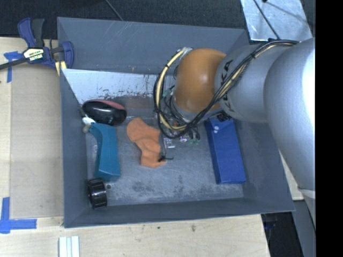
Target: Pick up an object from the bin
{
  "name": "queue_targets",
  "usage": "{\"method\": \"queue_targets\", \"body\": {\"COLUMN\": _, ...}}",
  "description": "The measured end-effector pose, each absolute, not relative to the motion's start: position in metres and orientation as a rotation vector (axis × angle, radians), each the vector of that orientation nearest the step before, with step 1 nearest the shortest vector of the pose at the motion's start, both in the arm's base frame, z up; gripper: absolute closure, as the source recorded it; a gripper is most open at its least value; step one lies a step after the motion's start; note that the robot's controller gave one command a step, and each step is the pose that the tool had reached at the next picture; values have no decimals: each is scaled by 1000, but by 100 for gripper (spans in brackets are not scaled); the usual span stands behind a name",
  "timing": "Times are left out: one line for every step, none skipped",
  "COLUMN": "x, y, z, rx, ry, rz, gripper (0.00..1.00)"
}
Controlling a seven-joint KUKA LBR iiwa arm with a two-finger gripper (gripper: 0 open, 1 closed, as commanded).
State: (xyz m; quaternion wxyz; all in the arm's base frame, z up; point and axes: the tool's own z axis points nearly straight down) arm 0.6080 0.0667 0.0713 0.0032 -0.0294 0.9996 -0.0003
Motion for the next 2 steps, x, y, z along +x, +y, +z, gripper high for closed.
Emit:
{"method": "queue_targets", "body": {"x": 600, "y": 92, "z": 71, "rx": -269, "ry": 3127, "rz": -1, "gripper": 0}}
{"method": "queue_targets", "body": {"x": 591, "y": 100, "z": 71, "rx": -270, "ry": 3127, "rz": 2, "gripper": 0}}
